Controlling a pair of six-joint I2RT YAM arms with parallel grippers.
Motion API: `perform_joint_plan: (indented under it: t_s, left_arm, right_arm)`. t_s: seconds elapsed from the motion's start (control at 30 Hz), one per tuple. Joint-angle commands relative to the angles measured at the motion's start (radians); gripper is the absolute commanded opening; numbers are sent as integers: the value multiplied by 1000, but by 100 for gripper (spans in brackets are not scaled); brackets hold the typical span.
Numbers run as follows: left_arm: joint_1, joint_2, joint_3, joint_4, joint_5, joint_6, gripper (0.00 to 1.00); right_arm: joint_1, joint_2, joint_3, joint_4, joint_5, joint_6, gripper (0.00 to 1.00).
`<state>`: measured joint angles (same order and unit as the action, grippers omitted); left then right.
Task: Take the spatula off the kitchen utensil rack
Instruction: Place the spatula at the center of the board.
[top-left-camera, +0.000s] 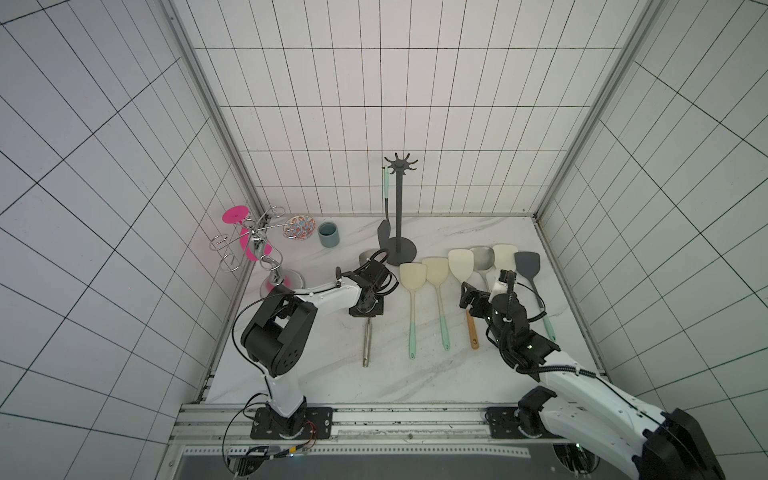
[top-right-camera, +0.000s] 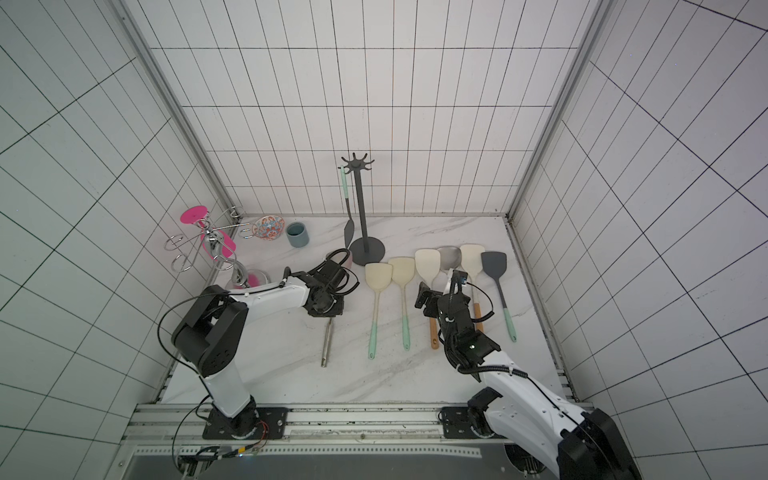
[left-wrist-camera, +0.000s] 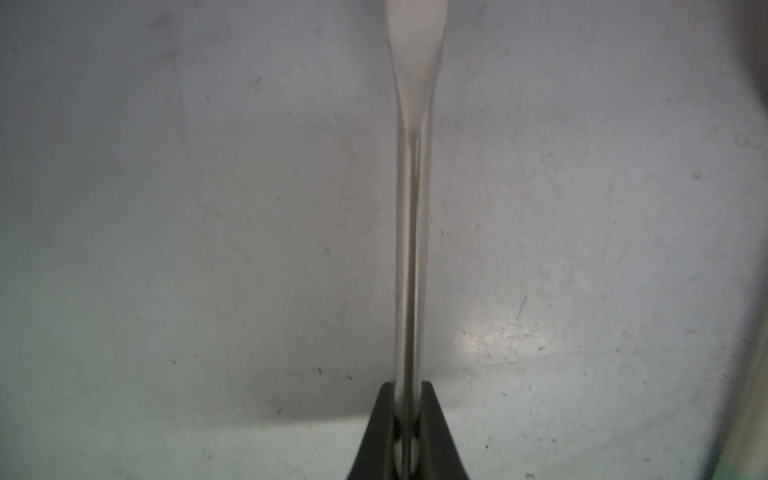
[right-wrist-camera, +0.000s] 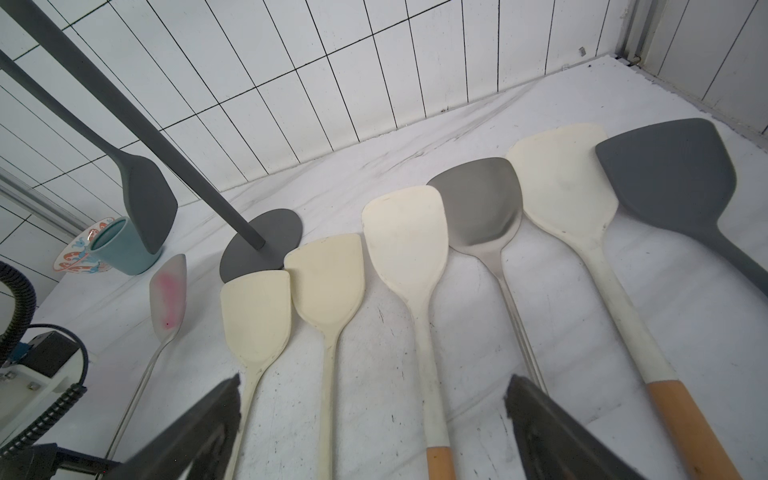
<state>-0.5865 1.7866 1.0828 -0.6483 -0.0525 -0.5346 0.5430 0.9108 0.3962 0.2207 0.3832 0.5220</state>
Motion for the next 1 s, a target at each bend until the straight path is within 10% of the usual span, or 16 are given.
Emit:
perform_joint_plan:
  t_s: [0.0, 0.97]
  left_arm:
    - [-9, 19, 17, 41, 11, -20, 0]
    - [-12, -55, -2, 41, 50, -46, 30]
  right_arm:
    - [-8, -9, -25, 0, 10, -3, 99]
    - [-8, -3, -23, 2, 3, -4, 99]
